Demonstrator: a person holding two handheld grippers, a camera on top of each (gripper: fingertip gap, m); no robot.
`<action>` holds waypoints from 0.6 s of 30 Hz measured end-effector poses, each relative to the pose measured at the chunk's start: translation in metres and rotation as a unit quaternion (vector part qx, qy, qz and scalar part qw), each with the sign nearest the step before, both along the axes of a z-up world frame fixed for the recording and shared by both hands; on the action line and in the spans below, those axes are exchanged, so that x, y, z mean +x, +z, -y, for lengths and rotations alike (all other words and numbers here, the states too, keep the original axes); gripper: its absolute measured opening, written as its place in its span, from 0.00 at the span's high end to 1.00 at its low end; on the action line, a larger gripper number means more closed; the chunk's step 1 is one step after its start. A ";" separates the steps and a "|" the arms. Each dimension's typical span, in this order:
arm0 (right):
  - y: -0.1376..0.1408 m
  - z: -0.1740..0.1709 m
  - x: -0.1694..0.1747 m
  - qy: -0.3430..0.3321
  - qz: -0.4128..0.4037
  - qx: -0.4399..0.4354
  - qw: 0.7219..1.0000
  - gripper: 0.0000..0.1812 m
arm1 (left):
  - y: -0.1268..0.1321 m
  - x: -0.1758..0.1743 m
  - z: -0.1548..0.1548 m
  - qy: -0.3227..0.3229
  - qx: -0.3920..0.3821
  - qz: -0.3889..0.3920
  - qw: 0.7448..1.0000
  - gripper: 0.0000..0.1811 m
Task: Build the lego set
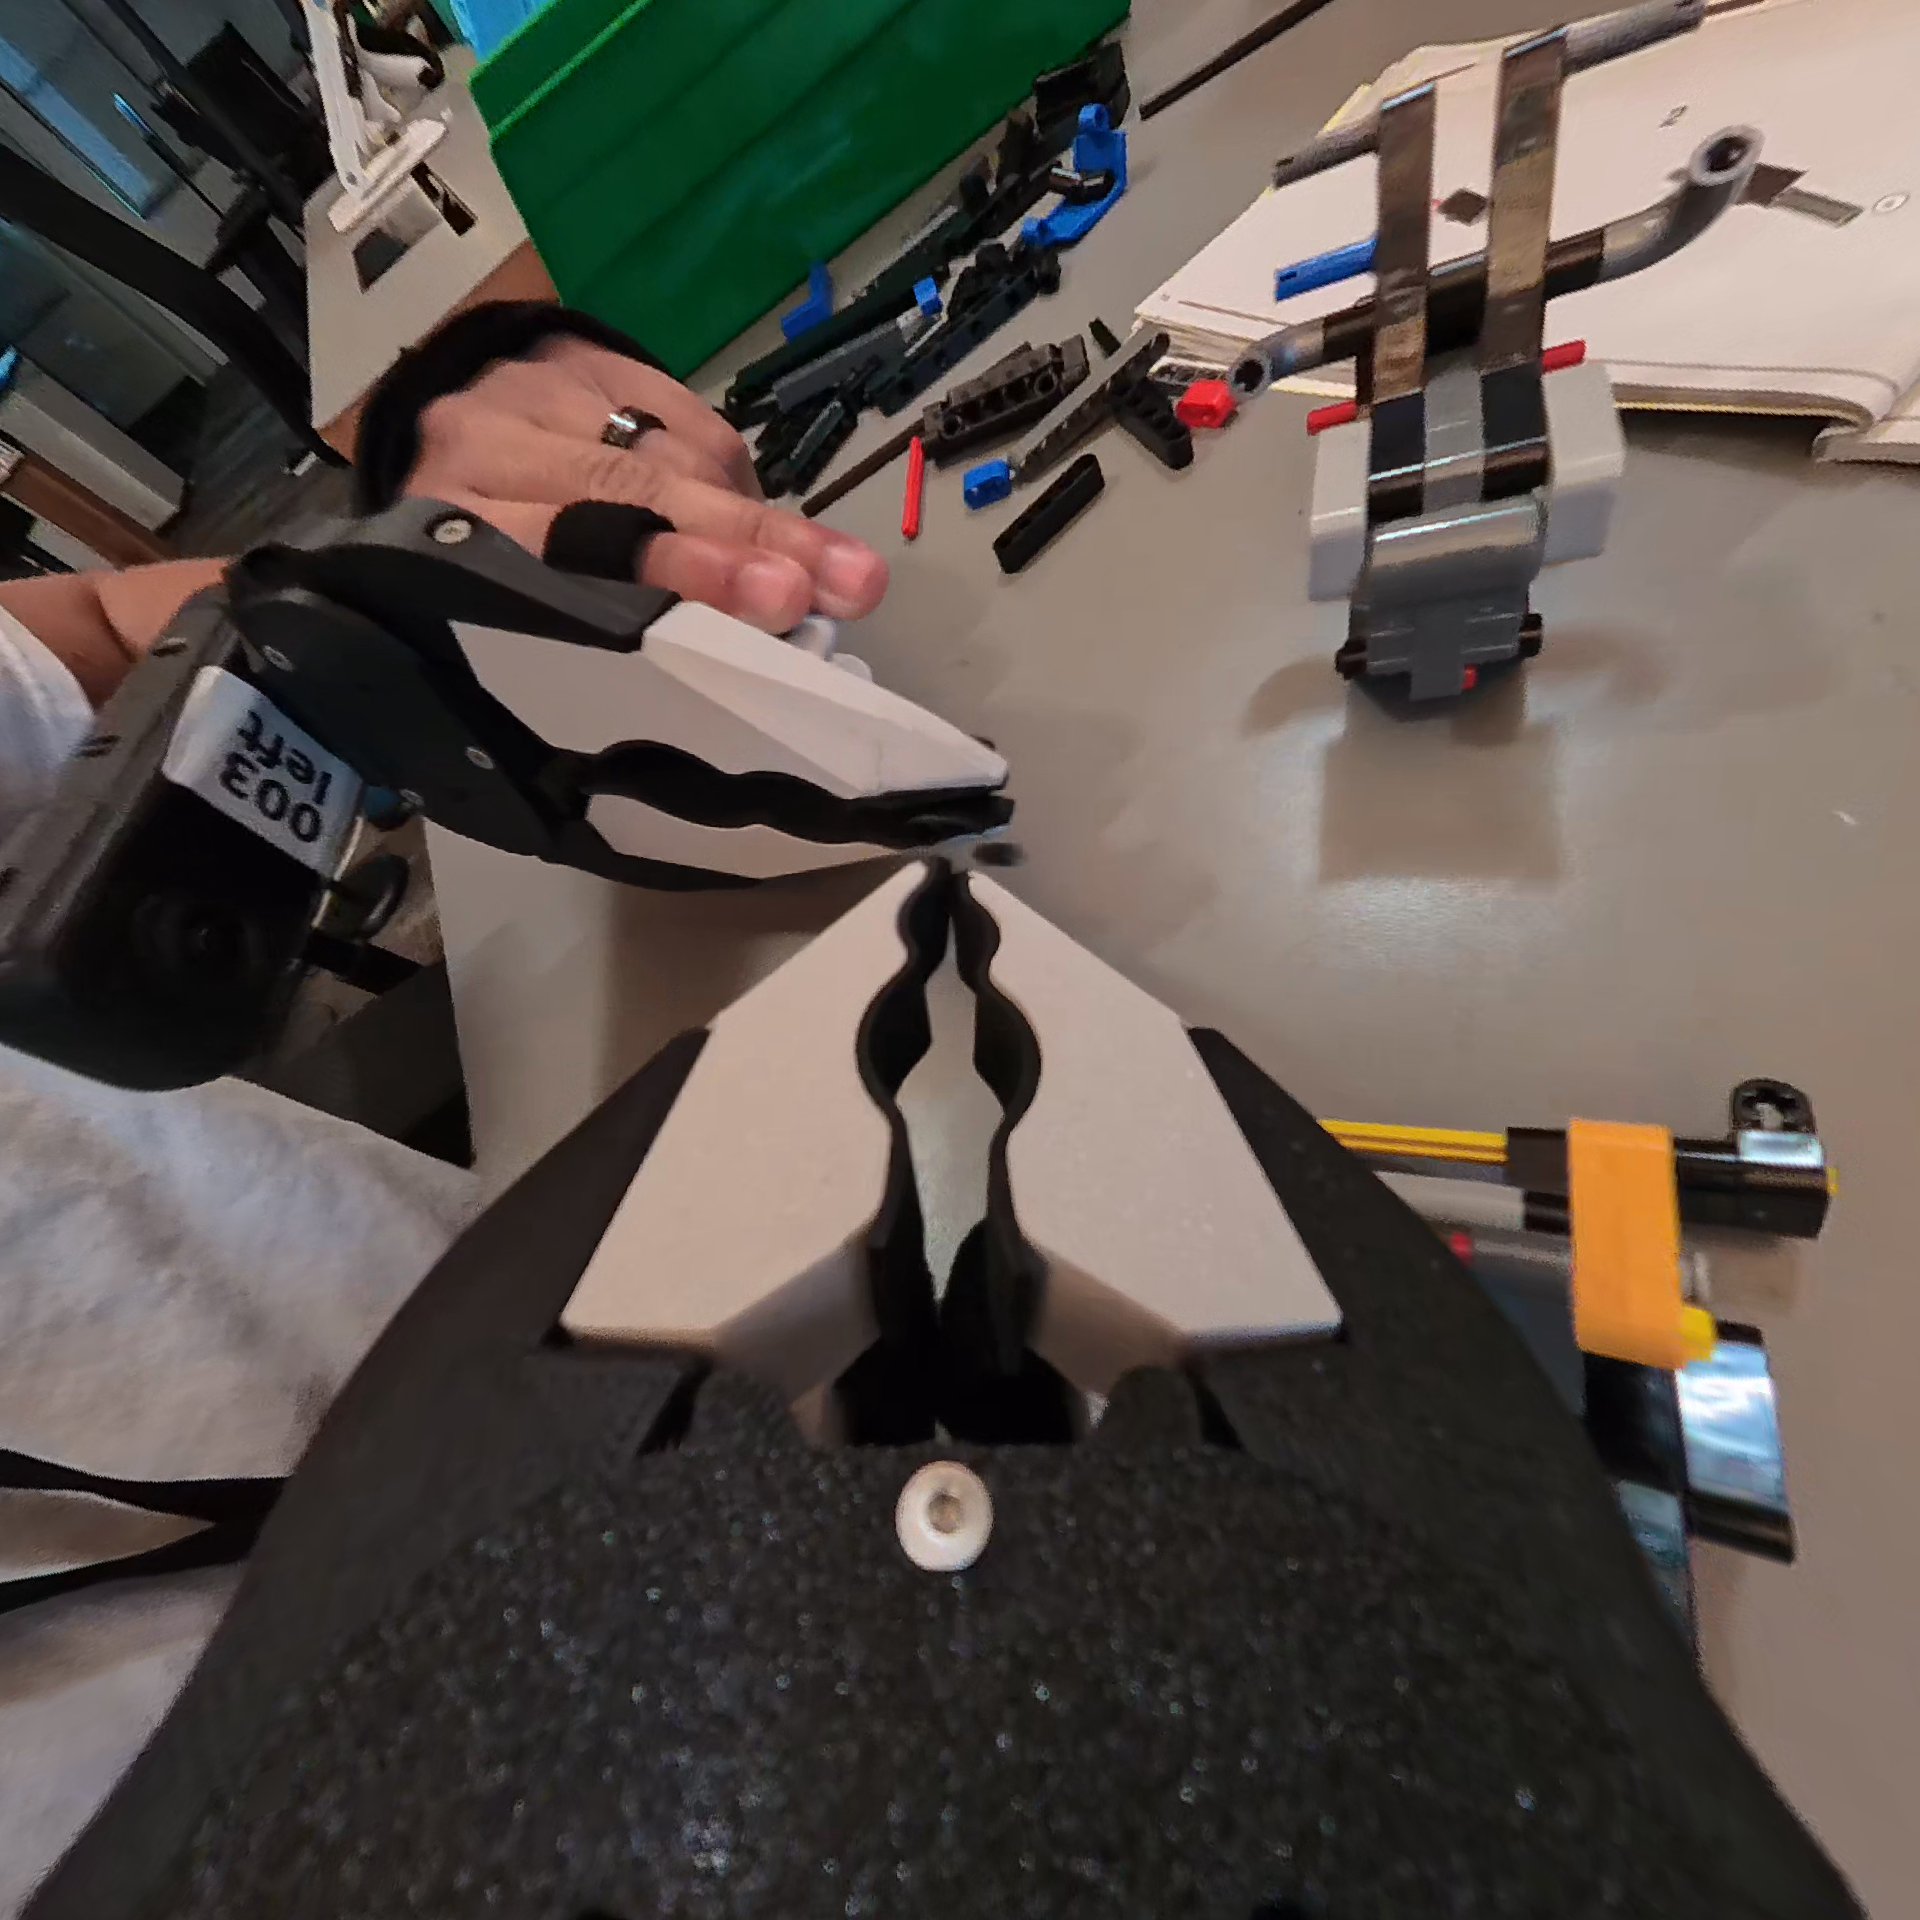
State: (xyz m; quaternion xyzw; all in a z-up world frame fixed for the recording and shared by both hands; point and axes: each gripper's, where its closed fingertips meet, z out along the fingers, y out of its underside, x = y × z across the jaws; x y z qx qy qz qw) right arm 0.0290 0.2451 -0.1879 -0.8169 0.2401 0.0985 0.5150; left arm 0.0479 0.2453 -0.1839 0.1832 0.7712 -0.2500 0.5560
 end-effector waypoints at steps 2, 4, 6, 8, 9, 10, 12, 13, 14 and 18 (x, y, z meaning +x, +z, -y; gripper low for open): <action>-0.001 -0.001 -0.001 0.004 0.004 -0.004 1.000 1.00 | 0.000 -0.001 0.002 0.000 0.005 0.003 1.000 0.97; 0.000 0.000 0.001 0.001 0.000 -0.002 1.000 1.00 | -0.002 0.003 -0.003 0.009 0.023 0.023 0.999 0.97; 0.000 0.004 0.003 -0.004 0.005 -0.007 1.000 1.00 | 0.002 0.011 -0.011 0.027 0.019 0.029 0.999 0.97; 0.002 0.009 0.003 -0.008 0.025 -0.022 0.999 1.00 | 0.008 0.020 -0.019 0.049 -0.003 0.012 0.999 0.97; 0.003 0.011 0.006 -0.016 0.043 -0.034 0.998 0.99 | 0.010 0.024 -0.022 0.060 -0.015 -0.001 0.998 0.97; 0.007 0.012 0.009 -0.023 0.068 -0.047 0.996 0.96 | 0.011 0.029 -0.027 0.075 -0.027 -0.013 0.997 0.97; 0.016 0.015 0.015 -0.020 0.121 -0.079 0.989 0.90 | 0.017 0.040 -0.038 0.104 -0.049 -0.021 0.993 0.97; 0.021 0.017 0.020 -0.008 0.149 -0.102 0.984 0.87 | 0.016 0.045 -0.043 0.117 -0.060 -0.038 0.991 0.97; 0.025 0.021 0.025 0.012 0.175 -0.128 0.976 0.86 | 0.011 0.049 -0.048 0.132 -0.067 -0.070 0.986 0.97; 0.036 0.023 0.028 0.175 0.257 -0.207 0.928 0.87 | 0.004 0.061 -0.061 0.165 -0.094 -0.127 0.974 0.97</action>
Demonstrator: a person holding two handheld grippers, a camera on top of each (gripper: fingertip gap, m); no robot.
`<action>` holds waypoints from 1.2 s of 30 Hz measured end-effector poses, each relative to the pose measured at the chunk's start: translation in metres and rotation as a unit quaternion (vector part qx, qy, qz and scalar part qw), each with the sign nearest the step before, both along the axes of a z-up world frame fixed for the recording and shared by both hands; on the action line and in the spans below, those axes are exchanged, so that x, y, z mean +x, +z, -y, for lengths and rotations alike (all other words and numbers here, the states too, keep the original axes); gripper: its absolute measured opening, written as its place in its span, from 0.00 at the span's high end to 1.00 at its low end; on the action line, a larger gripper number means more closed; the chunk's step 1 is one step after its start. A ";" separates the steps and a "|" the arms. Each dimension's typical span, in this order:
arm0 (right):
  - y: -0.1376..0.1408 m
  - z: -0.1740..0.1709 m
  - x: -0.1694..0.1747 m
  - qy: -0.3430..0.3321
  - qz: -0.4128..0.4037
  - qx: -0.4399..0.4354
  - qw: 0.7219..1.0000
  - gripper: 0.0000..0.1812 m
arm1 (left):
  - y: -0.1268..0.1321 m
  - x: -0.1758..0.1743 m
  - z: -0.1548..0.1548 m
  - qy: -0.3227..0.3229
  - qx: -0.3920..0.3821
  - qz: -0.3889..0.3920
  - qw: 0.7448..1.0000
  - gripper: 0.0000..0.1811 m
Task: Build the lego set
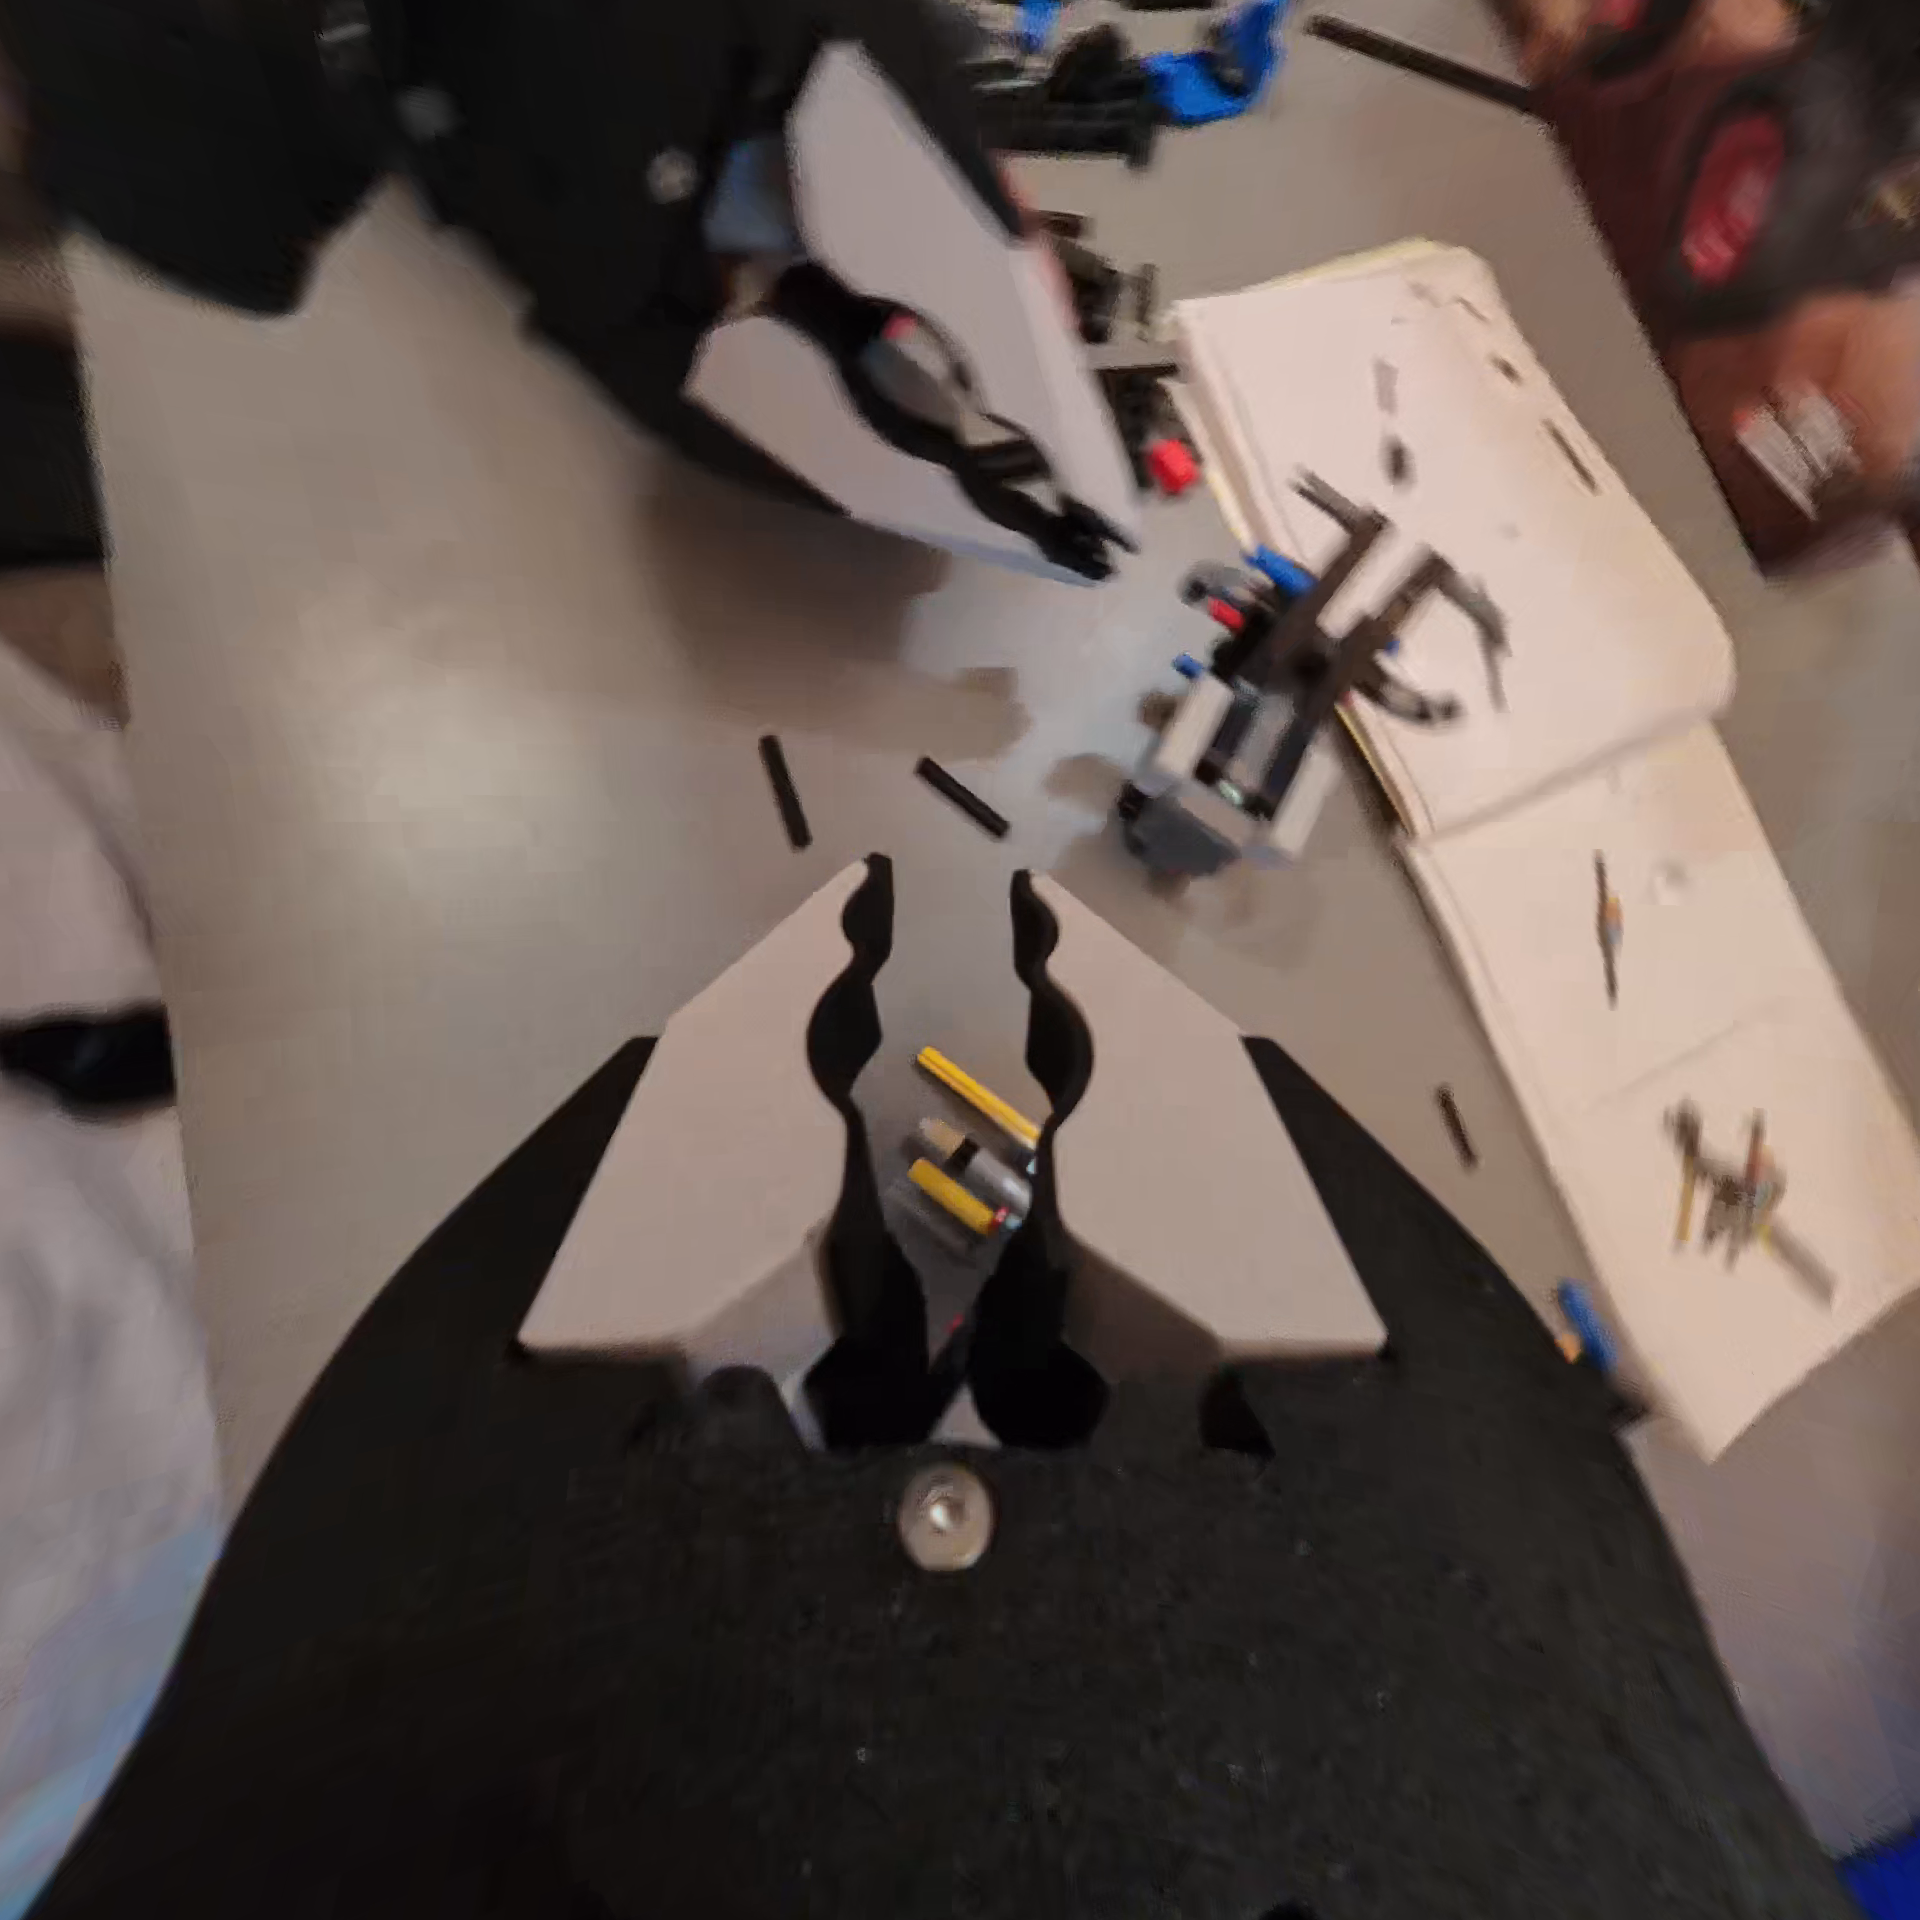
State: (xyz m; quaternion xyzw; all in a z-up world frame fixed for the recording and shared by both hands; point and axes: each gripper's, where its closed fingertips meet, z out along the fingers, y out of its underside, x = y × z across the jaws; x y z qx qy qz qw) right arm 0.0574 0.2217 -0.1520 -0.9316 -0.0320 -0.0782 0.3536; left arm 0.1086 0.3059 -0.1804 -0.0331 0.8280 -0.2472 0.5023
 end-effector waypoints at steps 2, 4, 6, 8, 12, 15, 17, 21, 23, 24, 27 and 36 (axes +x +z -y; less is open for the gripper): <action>-0.005 -0.014 0.004 0.090 0.034 -0.022 0.995 0.87 | 0.004 0.006 -0.007 0.014 -0.006 0.007 1.000 0.97; -0.022 -0.028 0.006 0.173 0.040 -0.044 0.983 0.88 | 0.016 0.012 -0.017 0.029 -0.025 0.023 0.999 0.97; -0.039 -0.035 0.001 0.231 0.015 -0.075 0.970 0.88 | 0.026 0.018 -0.027 0.043 -0.058 0.022 0.997 0.97; -0.048 -0.042 -0.001 0.265 0.007 -0.077 0.961 0.90 | 0.036 0.022 -0.037 0.054 -0.085 0.023 0.995 0.97; -0.058 -0.051 0.006 0.290 0.029 -0.066 0.954 0.93 | 0.044 0.028 -0.049 0.065 -0.105 0.028 0.992 0.97; -0.058 -0.048 0.011 0.300 0.037 -0.083 0.950 0.97 | 0.040 0.030 -0.051 0.066 -0.111 0.017 0.991 0.97; -0.059 -0.046 0.012 0.304 0.043 -0.097 0.947 0.95 | 0.036 0.030 -0.049 0.063 -0.109 0.008 0.992 0.97; -0.068 -0.042 0.008 0.311 0.039 -0.131 0.941 0.94 | 0.030 0.029 -0.046 0.057 -0.091 0.006 0.994 0.97; -0.068 -0.043 0.007 0.313 0.049 -0.135 0.939 0.95 | 0.030 0.028 -0.045 0.054 -0.086 0.008 0.995 0.97; -0.069 -0.042 0.007 0.313 0.053 -0.139 0.938 0.97 | 0.030 0.028 -0.044 0.053 -0.087 0.006 0.995 0.97; -0.069 -0.044 0.006 0.302 0.055 -0.128 0.943 0.99 | 0.031 0.024 -0.040 0.040 -0.109 -0.008 0.993 0.97; 0.055 -0.077 0.022 0.095 -0.089 0.216 0.968 0.99 | 0.052 -0.004 -0.002 -0.068 -0.325 -0.146 0.932 0.97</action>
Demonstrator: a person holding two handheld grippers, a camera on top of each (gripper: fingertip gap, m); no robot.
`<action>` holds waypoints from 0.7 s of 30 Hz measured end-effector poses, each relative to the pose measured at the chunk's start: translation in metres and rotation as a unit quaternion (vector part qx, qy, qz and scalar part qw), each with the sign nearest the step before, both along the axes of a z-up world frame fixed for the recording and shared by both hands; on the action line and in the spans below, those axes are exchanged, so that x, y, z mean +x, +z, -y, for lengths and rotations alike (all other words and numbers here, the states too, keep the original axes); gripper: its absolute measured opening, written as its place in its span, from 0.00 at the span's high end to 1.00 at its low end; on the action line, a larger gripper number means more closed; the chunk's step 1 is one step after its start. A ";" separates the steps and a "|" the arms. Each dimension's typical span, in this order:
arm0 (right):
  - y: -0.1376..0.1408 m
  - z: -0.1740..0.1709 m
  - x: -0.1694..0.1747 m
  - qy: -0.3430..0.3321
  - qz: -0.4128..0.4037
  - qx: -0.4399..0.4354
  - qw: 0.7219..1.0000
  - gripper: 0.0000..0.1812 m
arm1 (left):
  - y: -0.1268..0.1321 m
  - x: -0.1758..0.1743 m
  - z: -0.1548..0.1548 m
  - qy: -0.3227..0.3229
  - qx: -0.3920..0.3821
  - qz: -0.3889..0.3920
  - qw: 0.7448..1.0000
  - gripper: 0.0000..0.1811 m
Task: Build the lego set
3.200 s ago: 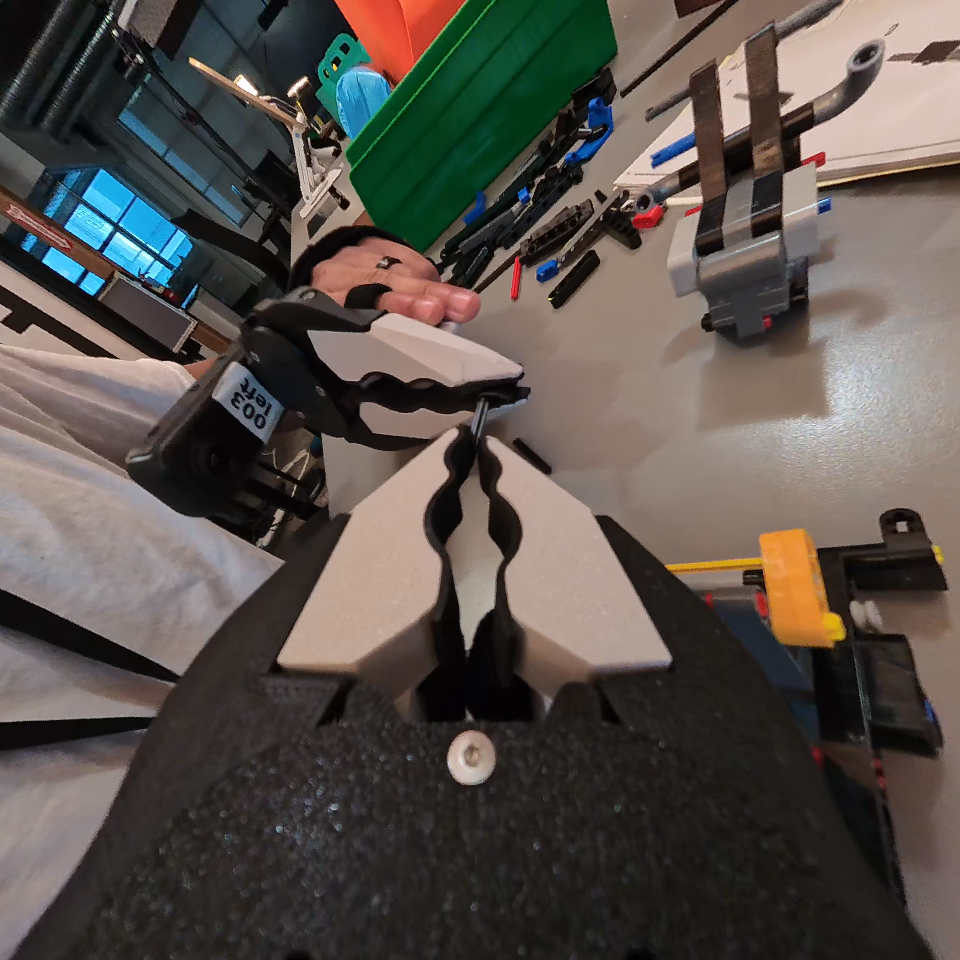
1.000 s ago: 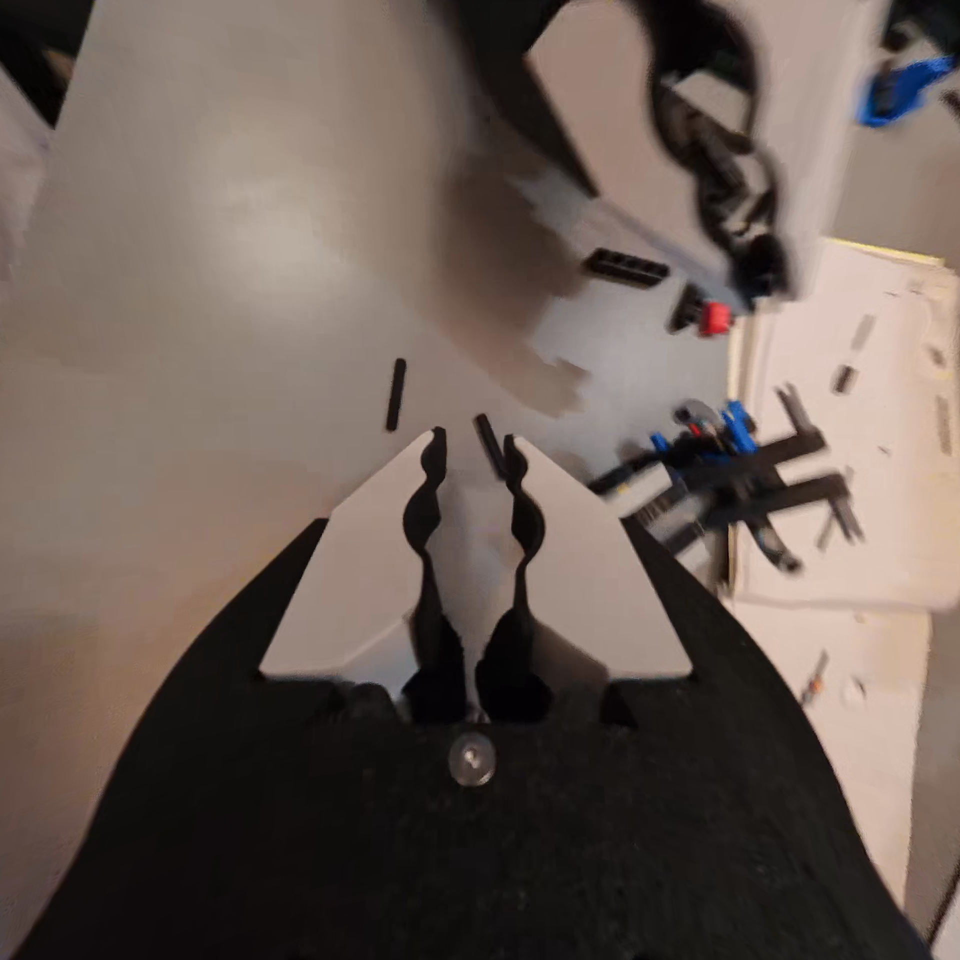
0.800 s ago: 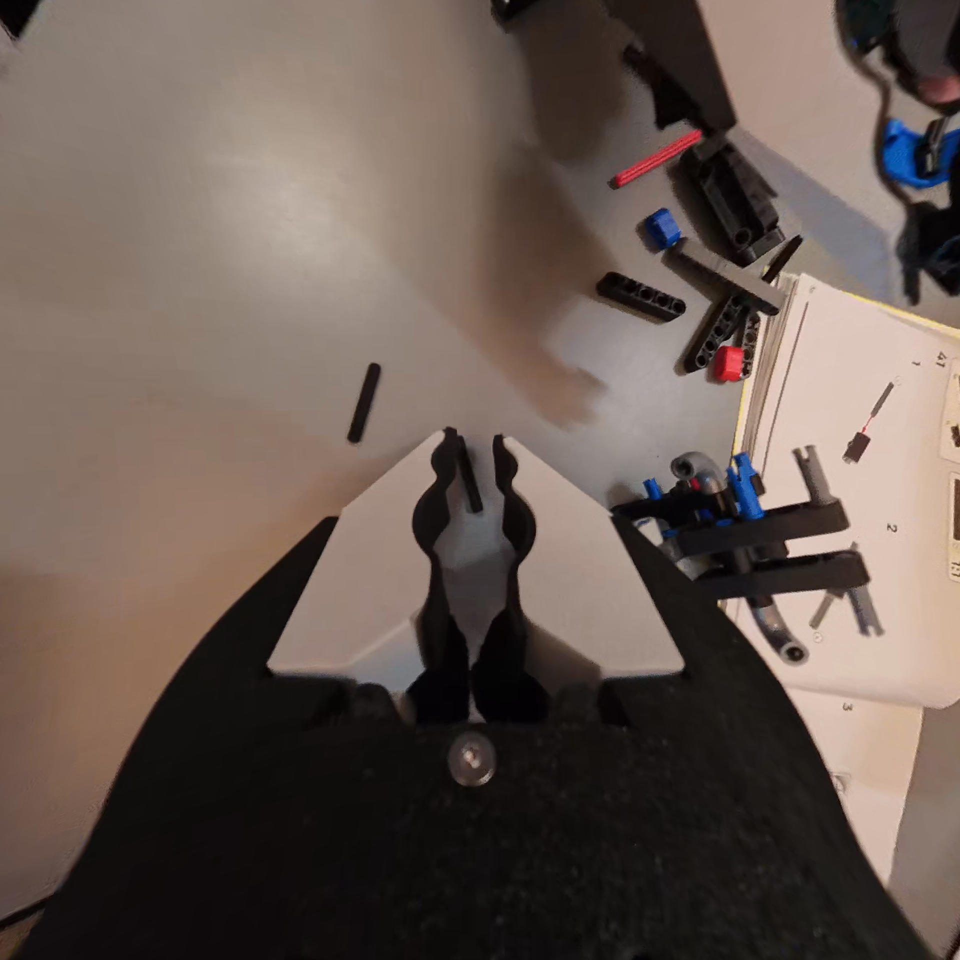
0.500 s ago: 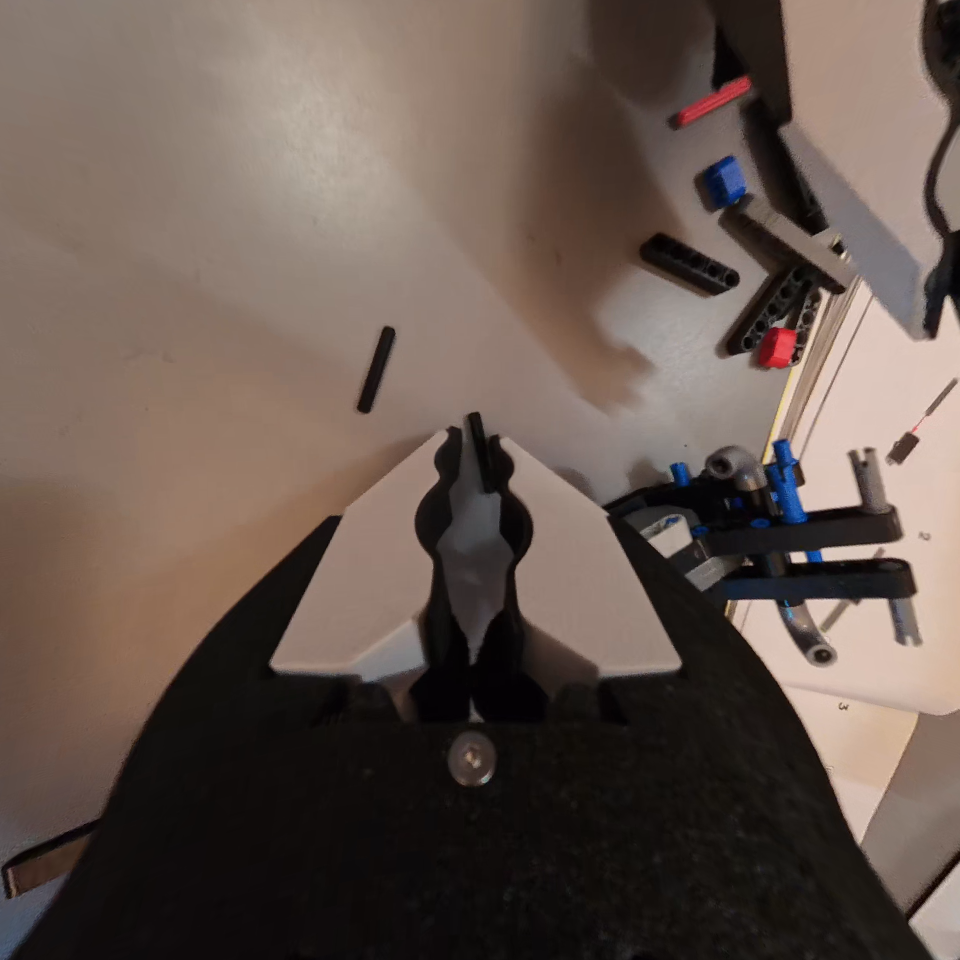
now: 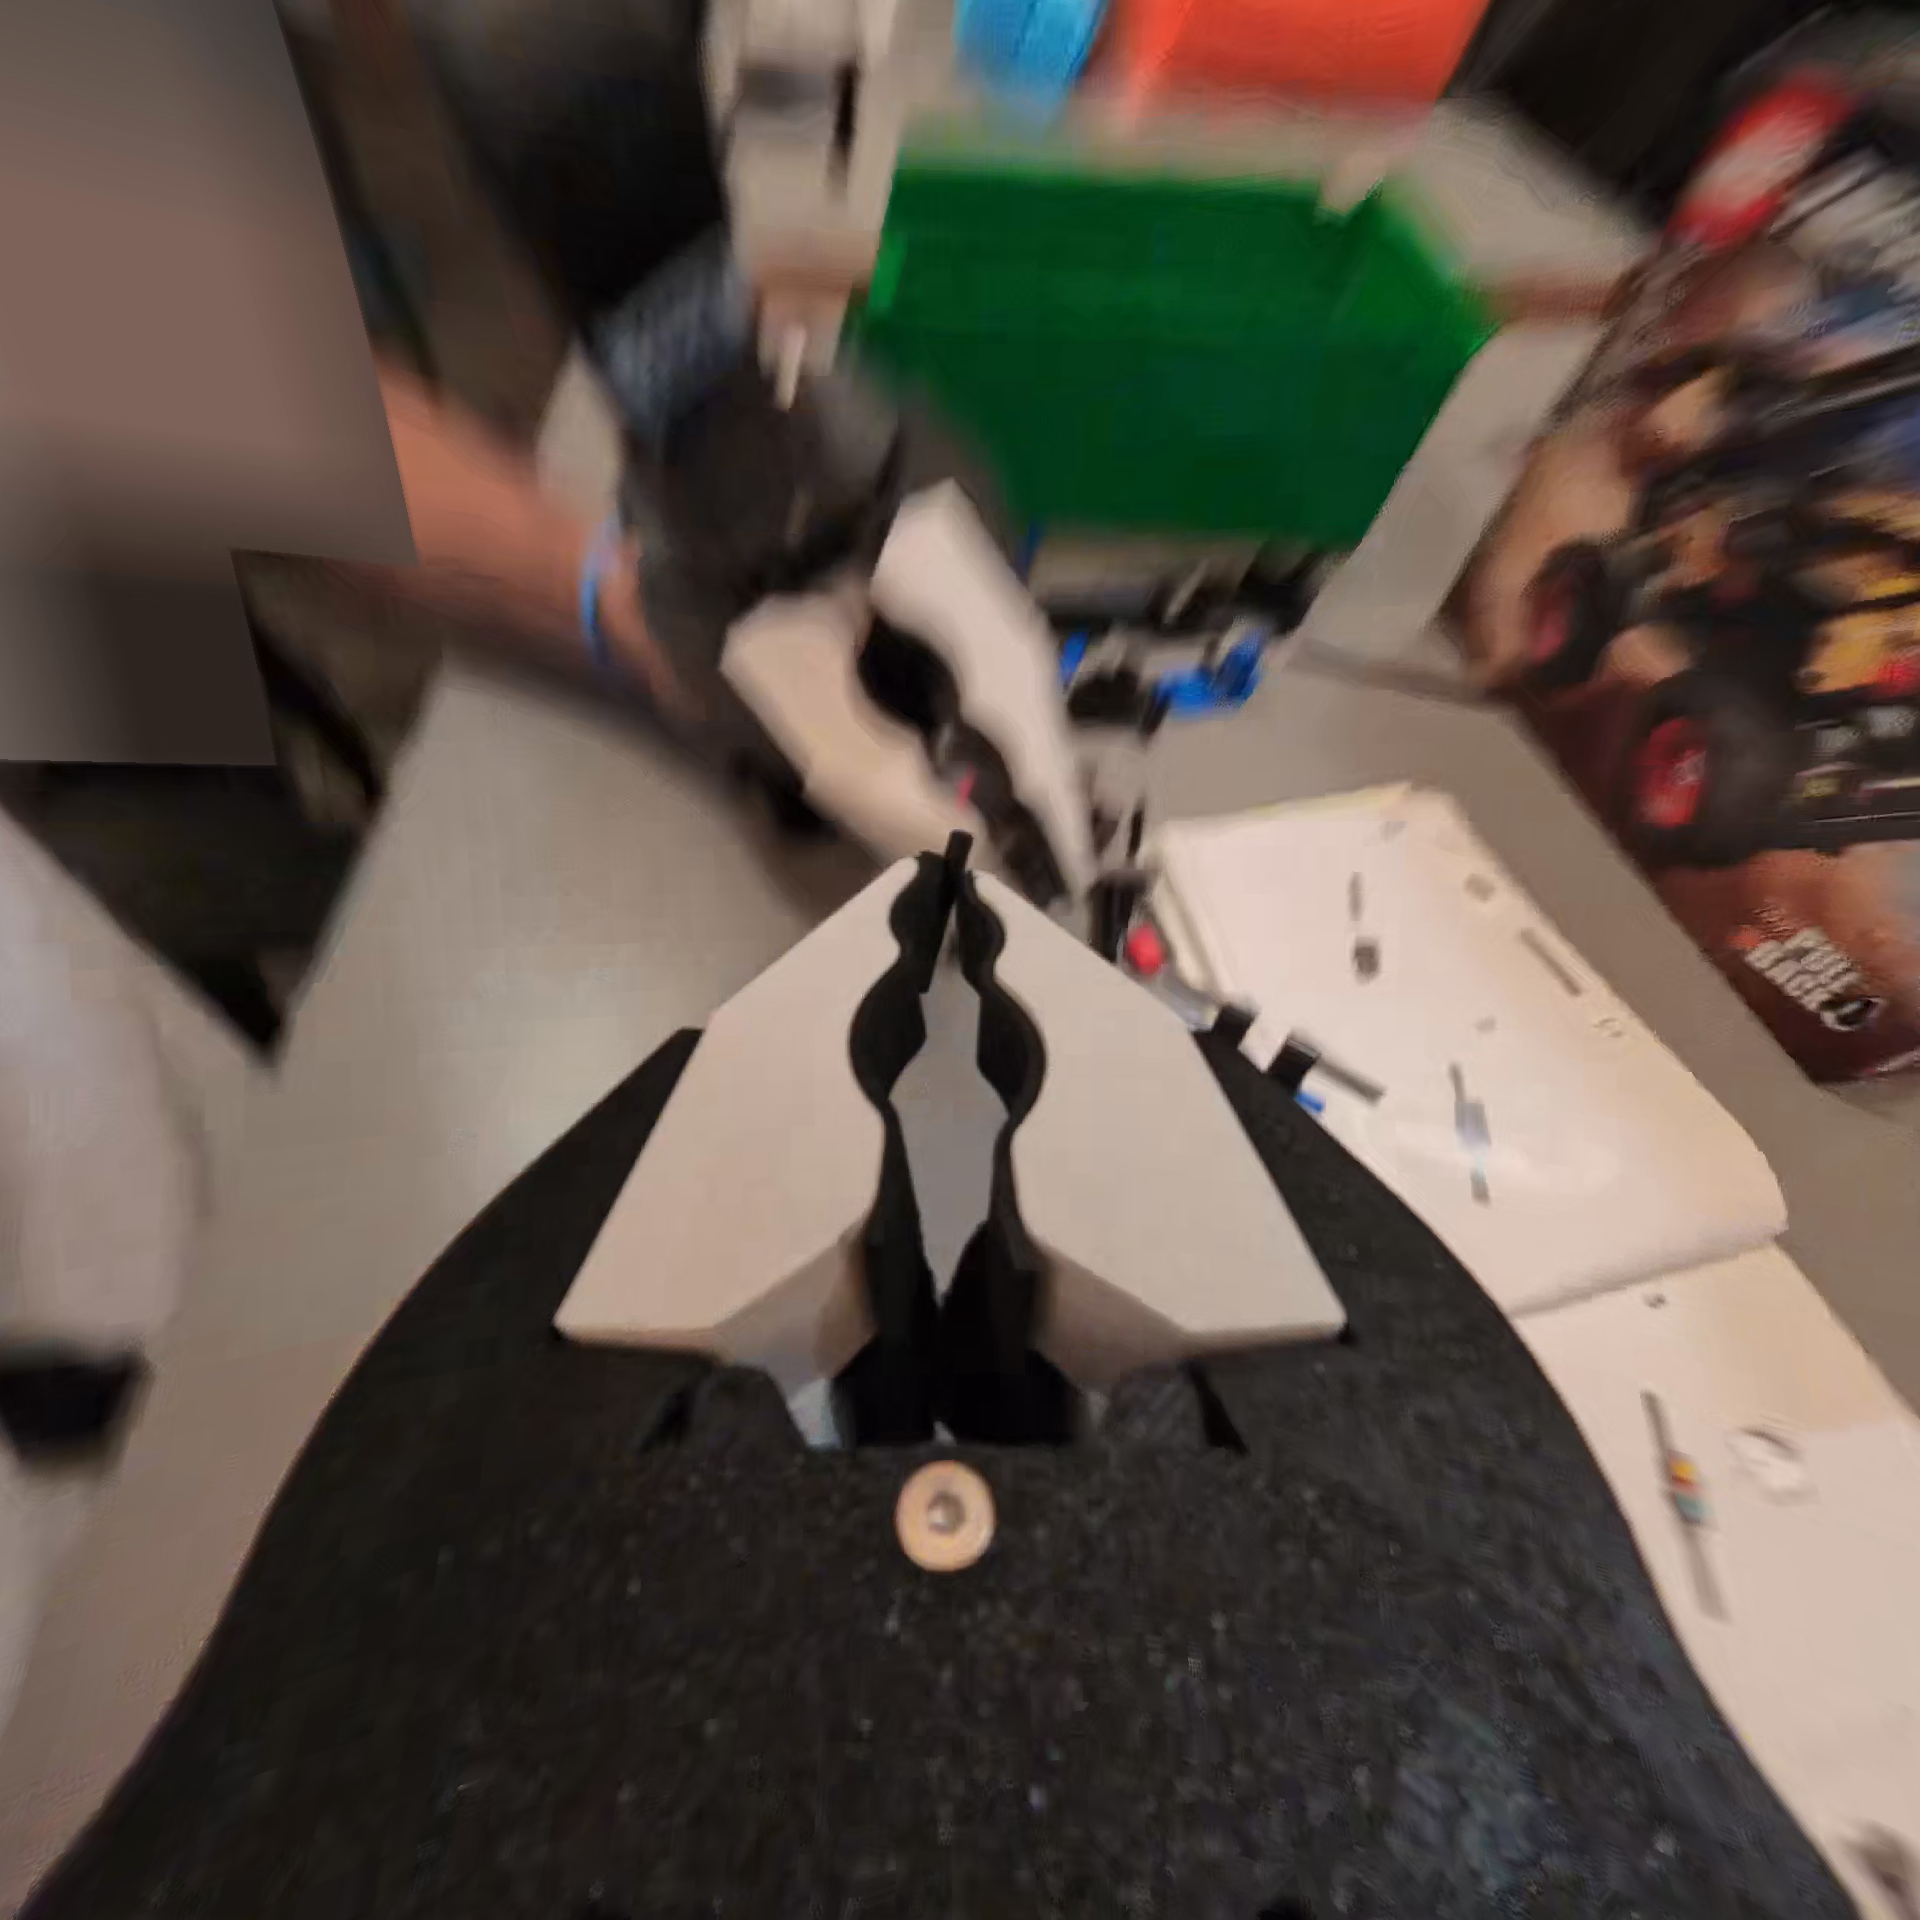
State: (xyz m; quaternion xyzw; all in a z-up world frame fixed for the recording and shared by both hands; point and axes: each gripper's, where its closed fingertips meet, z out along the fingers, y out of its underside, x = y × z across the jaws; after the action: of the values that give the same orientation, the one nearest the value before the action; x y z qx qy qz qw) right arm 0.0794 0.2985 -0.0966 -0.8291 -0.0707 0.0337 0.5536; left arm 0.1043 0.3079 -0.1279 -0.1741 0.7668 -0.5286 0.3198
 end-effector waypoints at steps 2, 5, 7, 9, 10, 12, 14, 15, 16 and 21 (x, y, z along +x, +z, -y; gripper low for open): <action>0.034 -0.002 0.009 -0.062 -0.106 0.115 0.986 0.99 | 0.009 -0.010 0.012 -0.035 -0.056 -0.025 0.998 0.97; 0.029 -0.007 0.010 -0.116 -0.159 0.136 0.971 0.99 | 0.021 -0.020 0.026 -0.071 -0.132 -0.070 0.986 0.97; 0.030 -0.006 0.009 -0.136 -0.167 0.148 0.965 0.99 | 0.028 -0.024 0.030 -0.090 -0.174 -0.096 0.976 0.97; 0.031 -0.007 0.006 -0.139 -0.175 0.161 0.961 0.99 | 0.030 -0.025 0.031 -0.094 -0.198 -0.115 0.969 0.97; 0.030 -0.008 0.008 -0.146 -0.164 0.168 0.961 0.99 | 0.031 -0.025 0.031 -0.097 -0.204 -0.120 0.967 0.97; 0.029 -0.012 0.007 -0.147 -0.167 0.177 0.959 0.99 | 0.030 -0.024 0.030 -0.095 -0.205 -0.124 0.966 0.97; 0.028 -0.015 0.009 -0.155 -0.152 0.180 0.960 0.99 | 0.031 -0.025 0.029 -0.098 -0.214 -0.132 0.963 0.97; 0.026 -0.016 0.011 -0.165 -0.135 0.176 0.961 1.00 | 0.031 -0.025 0.029 -0.099 -0.218 -0.136 0.961 0.97; 0.027 -0.016 0.012 -0.166 -0.123 0.179 0.962 1.00 | 0.030 -0.024 0.028 -0.097 -0.218 -0.140 0.961 0.97; 0.024 -0.017 0.011 -0.169 -0.110 0.171 0.964 0.99 | 0.026 -0.022 0.024 -0.093 -0.211 -0.150 0.961 0.97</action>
State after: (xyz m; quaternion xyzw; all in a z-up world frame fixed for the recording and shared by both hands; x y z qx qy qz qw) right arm 0.0908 0.3152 -0.0728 -0.7129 0.1272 0.0177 0.6894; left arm 0.0821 0.2835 -0.1017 -0.2425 0.6897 -0.6739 0.1068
